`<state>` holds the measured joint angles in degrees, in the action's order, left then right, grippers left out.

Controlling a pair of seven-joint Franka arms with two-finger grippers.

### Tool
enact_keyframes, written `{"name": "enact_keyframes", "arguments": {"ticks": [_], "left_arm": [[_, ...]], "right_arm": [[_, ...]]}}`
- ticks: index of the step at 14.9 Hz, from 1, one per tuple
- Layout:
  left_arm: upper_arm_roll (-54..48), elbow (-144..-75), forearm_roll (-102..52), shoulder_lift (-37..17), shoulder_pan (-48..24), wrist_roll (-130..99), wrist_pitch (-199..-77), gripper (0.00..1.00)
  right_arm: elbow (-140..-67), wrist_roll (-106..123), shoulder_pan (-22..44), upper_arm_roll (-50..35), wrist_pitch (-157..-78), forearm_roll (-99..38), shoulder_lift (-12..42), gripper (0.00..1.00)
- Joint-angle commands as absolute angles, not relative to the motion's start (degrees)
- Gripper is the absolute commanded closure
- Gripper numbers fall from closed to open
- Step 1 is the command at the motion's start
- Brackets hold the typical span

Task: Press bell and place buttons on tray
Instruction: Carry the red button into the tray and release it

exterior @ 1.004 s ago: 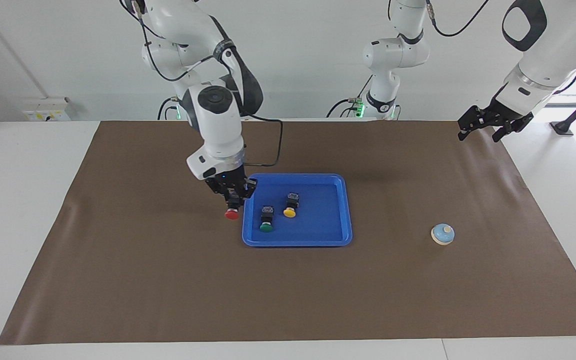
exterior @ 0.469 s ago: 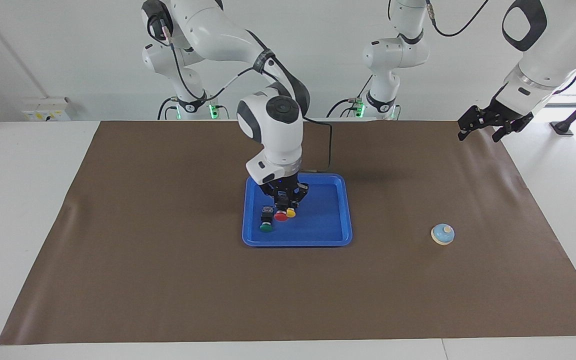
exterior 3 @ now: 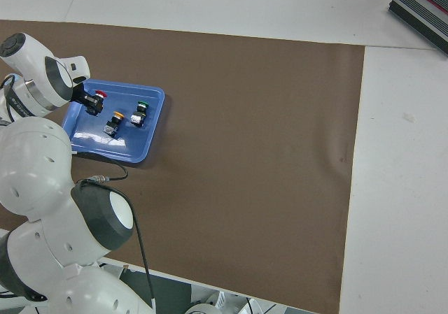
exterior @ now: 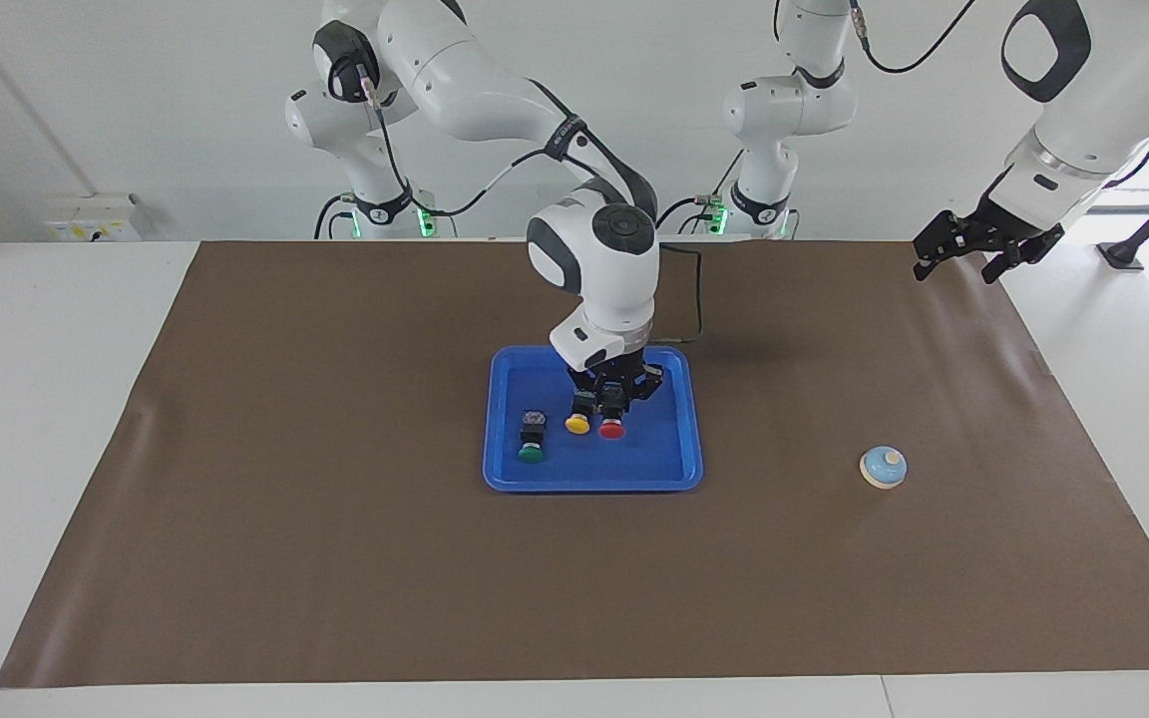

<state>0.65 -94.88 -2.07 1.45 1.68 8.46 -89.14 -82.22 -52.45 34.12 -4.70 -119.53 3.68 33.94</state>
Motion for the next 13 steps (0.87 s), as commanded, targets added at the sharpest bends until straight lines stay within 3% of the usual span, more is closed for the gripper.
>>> {"name": "enact_keyframes", "arguments": {"ticks": [1, 11, 12, 13], "left_arm": [[0.97, -94.83, -2.64, 2.02, 1.58, 9.32, -88.68, 0.0], [0.97, -94.83, -2.64, 2.02, 1.58, 9.32, -88.68, 0.0], [0.97, -94.83, -2.64, 2.02, 1.58, 9.32, -88.68, 0.0], [0.97, -94.83, -2.64, 2.02, 1.58, 9.32, -88.68, 0.0]], "right_arm": [[-81.47, -52.74, 35.32, -4.66, -121.2, 3.08, 35.77, 1.0], [-82.09, -53.35, 38.14, -4.66, -122.87, 2.99, 38.32, 1.0], [-82.09, -53.61, 38.23, -4.66, -122.96, 3.08, 38.32, 0.47], [-82.09, -54.31, 38.58, -4.66, -123.13, 3.16, 38.23, 0.0]]}}
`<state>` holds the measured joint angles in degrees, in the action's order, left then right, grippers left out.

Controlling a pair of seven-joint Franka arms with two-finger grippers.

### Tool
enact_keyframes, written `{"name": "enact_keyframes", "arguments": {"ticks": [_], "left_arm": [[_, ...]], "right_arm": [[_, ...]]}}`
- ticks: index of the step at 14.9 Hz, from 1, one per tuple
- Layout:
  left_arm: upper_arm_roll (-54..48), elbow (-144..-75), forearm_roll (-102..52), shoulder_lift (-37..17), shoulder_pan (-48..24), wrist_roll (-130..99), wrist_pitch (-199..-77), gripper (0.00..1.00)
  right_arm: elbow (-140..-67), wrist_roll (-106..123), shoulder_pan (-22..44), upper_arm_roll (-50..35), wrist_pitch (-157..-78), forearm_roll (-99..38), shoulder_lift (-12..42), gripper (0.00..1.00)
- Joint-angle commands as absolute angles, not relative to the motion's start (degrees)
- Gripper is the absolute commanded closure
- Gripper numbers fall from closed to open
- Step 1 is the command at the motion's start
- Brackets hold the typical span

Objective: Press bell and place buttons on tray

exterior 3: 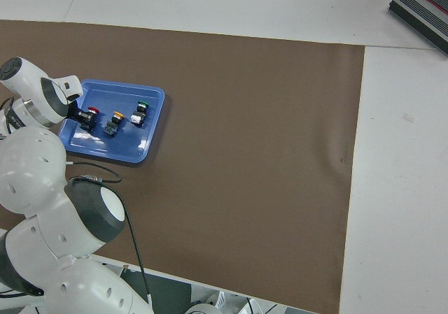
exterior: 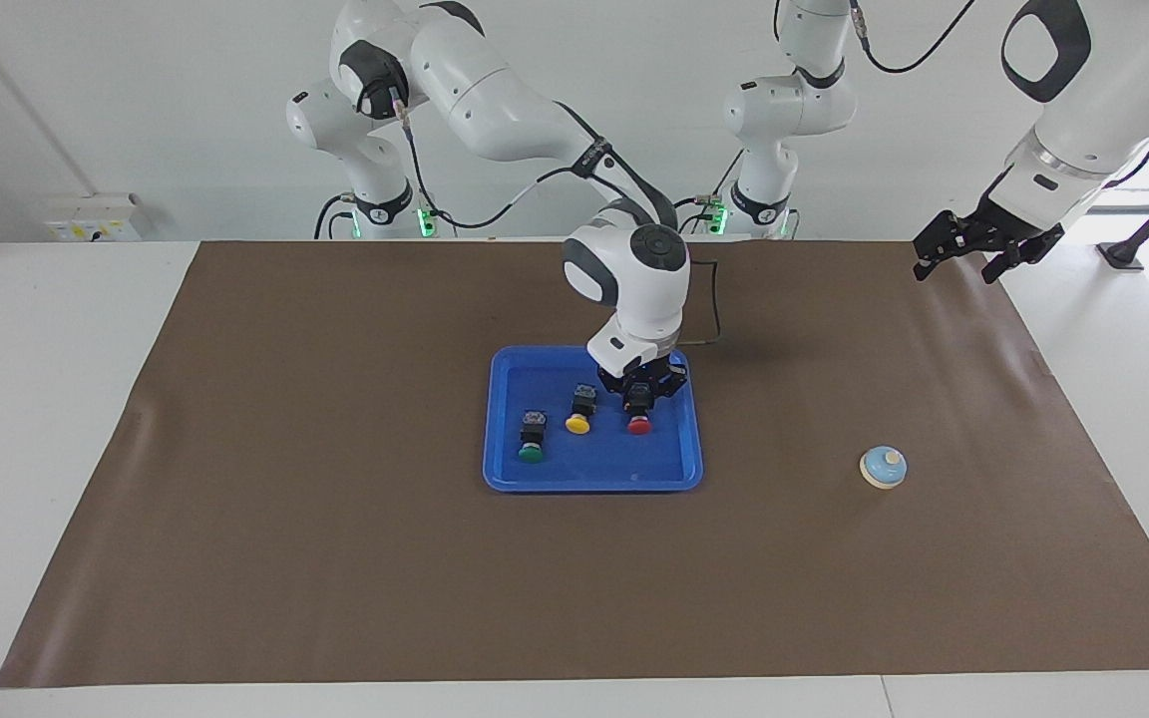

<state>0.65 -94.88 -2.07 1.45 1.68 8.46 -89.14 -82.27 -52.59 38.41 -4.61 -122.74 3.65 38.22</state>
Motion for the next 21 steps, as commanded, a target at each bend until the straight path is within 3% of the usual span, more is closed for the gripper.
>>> {"name": "enact_keyframes", "arguments": {"ticks": [1, 10, 21], "left_arm": [[0.97, -94.83, -2.64, 2.02, 1.58, 9.32, -88.68, 0.0], [0.97, -94.83, -2.64, 2.02, 1.58, 9.32, -88.68, 0.0], [0.97, -94.83, -2.64, 2.02, 1.58, 9.32, -88.68, 0.0]], "right_arm": [[-82.09, -55.97, 38.93, -4.57, -122.96, 3.08, 38.06, 0.0], [-81.83, -55.03, 28.49, -4.57, -112.78, 1.05, 29.8, 0.0], [-81.74, -15.41, 4.15, -4.57, -94.41, -0.79, 16.88, 0.0]]}}
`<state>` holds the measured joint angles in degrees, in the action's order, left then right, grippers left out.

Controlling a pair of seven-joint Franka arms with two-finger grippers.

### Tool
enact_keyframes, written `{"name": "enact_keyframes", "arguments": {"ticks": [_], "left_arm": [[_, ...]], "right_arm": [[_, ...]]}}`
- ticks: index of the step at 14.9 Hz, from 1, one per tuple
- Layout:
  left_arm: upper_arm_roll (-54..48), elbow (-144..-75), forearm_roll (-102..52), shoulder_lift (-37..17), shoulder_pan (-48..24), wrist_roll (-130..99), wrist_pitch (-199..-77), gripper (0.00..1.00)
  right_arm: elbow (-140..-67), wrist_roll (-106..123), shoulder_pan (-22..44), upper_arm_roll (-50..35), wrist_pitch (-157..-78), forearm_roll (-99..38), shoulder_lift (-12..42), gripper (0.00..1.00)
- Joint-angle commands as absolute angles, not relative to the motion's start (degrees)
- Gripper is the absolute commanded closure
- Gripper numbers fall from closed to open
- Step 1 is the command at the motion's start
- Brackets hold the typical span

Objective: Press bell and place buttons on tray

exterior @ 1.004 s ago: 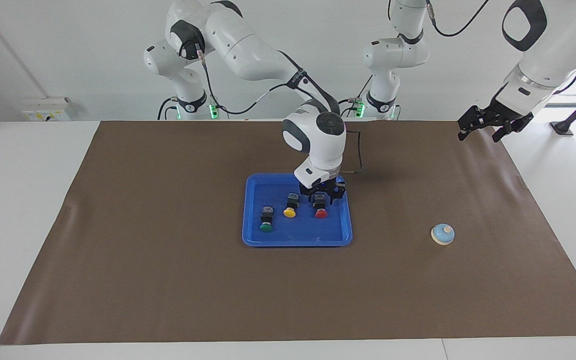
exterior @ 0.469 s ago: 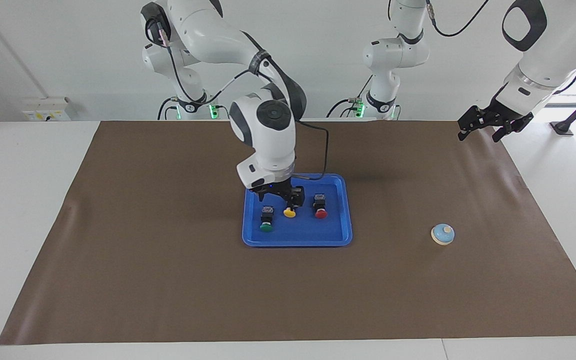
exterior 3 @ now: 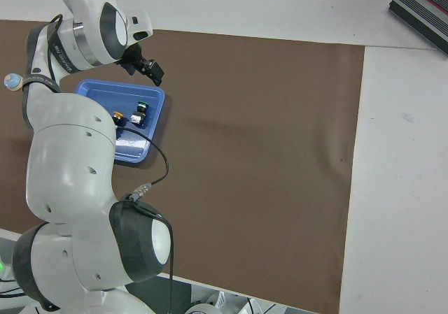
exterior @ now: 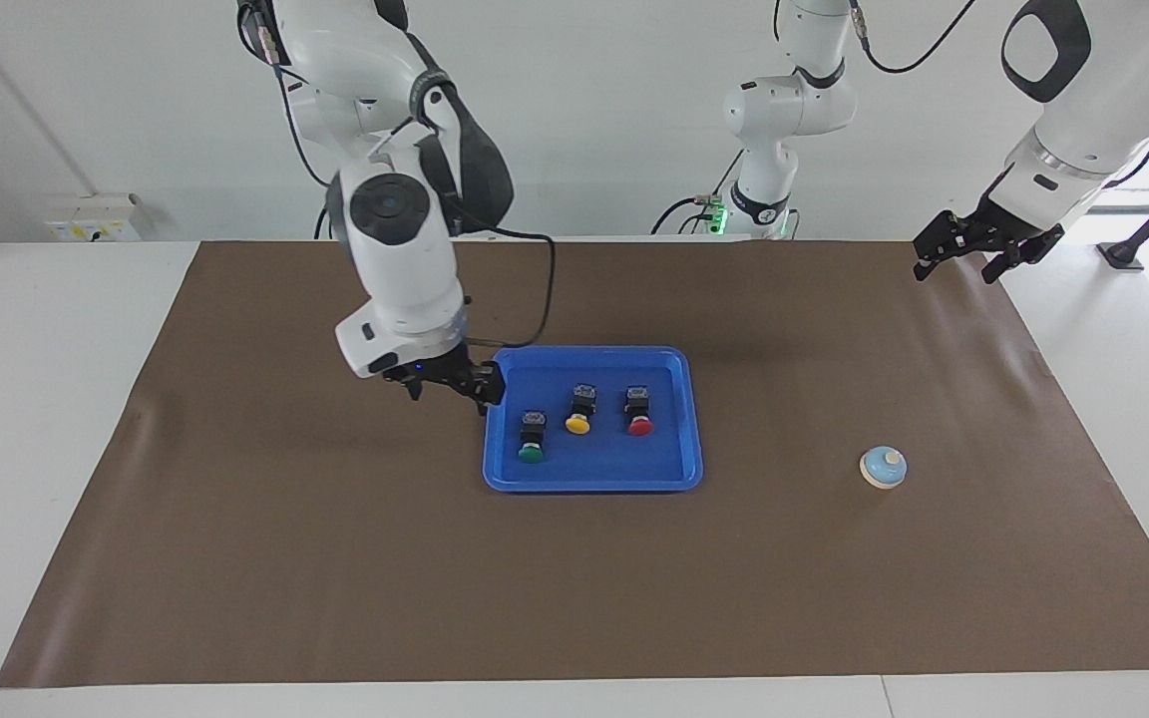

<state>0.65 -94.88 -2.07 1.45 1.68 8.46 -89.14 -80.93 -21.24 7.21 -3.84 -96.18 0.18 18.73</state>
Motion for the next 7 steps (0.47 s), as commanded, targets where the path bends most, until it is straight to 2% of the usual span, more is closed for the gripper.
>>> {"name": "enact_keyframes", "arguments": {"ticks": [1, 7], "left_arm": [[0.97, -94.83, -2.64, 2.02, 1.58, 9.32, -88.68, 0.0], [0.97, -94.83, -2.64, 2.02, 1.58, 9.32, -88.68, 0.0]], "right_arm": [[-81.83, -11.99, 2.48, -4.48, -93.52, -0.88, 16.0, 0.0], [-84.18, -2.82, -5.88, -5.27, -85.79, -1.06, 9.33, 0.0]]}}
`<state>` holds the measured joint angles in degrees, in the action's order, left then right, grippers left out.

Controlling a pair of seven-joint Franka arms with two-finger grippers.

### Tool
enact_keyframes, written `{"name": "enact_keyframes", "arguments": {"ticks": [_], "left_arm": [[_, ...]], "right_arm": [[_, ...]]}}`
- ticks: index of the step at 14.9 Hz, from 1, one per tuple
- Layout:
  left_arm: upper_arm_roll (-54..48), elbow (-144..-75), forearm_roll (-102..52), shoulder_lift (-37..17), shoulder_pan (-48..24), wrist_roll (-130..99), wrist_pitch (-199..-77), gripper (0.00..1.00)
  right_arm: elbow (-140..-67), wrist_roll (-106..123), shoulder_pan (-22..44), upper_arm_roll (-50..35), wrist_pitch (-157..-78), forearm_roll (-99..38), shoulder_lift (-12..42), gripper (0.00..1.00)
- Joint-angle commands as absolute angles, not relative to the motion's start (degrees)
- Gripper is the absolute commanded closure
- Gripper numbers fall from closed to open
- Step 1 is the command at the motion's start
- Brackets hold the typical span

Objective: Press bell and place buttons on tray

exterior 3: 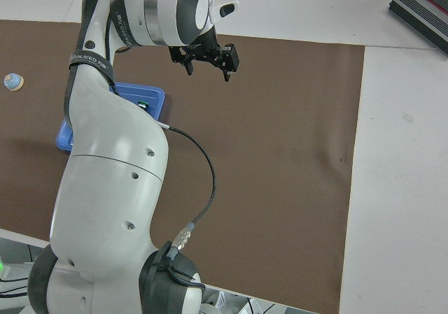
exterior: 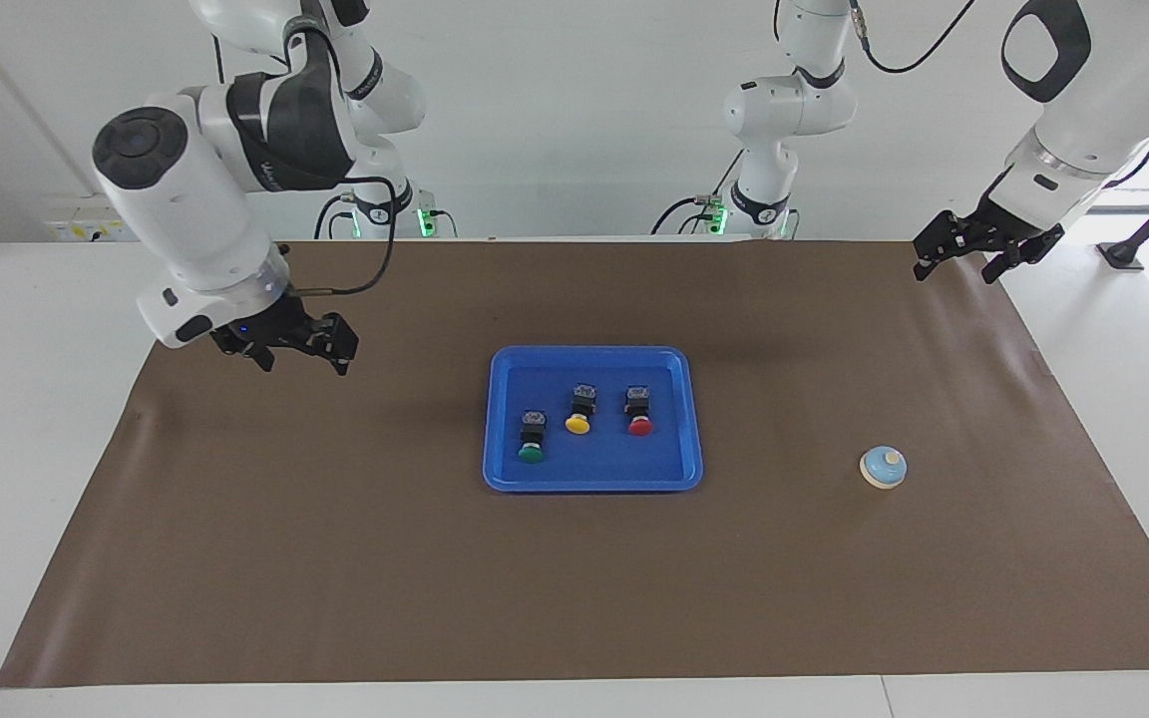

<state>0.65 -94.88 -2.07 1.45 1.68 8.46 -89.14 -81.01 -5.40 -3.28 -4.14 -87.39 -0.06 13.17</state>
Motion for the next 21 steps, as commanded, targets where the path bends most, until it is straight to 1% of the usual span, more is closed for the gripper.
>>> {"name": "enact_keyframes", "arguments": {"ticks": [1, 4, 5, 9, 12, 15, 21], "left_arm": [[0.97, -94.83, -2.64, 2.02, 1.58, 9.32, -88.68, 0.0], [0.97, -94.83, -2.64, 2.02, 1.58, 9.32, -88.68, 0.0], [0.97, -94.83, -2.64, 2.02, 1.58, 9.32, -88.68, 0.0], [0.88, -94.75, -2.64, 2.02, 1.41, 9.05, -88.94, 0.0], [0.26, -94.57, -2.38, 1.93, 0.62, 9.05, -89.12, 0.0], [0.35, -94.39, -1.93, 1.93, 0.96, 6.52, -91.58, 0.0], [0.35, -94.48, -1.93, 1.93, 1.05, 5.36, -91.67, 0.0]], "right_arm": [[-87.07, -2.46, -6.32, -5.27, -85.61, -0.97, 6.45, 0.0], [-96.22, -2.28, -6.5, -5.19, -85.69, -0.62, -2.44, 0.0], [-96.94, -2.55, -6.5, -5.1, -85.61, -0.62, -3.5, 0.0], [-95.98, -1.76, -8.08, -4.75, -86.57, -0.53, -2.9, 0.0], [-96.06, -1.58, -8.09, -4.75, -89.29, -0.09, -2.81, 0.0], [-95.89, -1.93, -8.17, -4.75, -89.12, -0.79, -2.81, 0.0], [-95.89, -1.67, -8.17, -4.75, -88.94, -1.06, -2.99, 0.0]]}}
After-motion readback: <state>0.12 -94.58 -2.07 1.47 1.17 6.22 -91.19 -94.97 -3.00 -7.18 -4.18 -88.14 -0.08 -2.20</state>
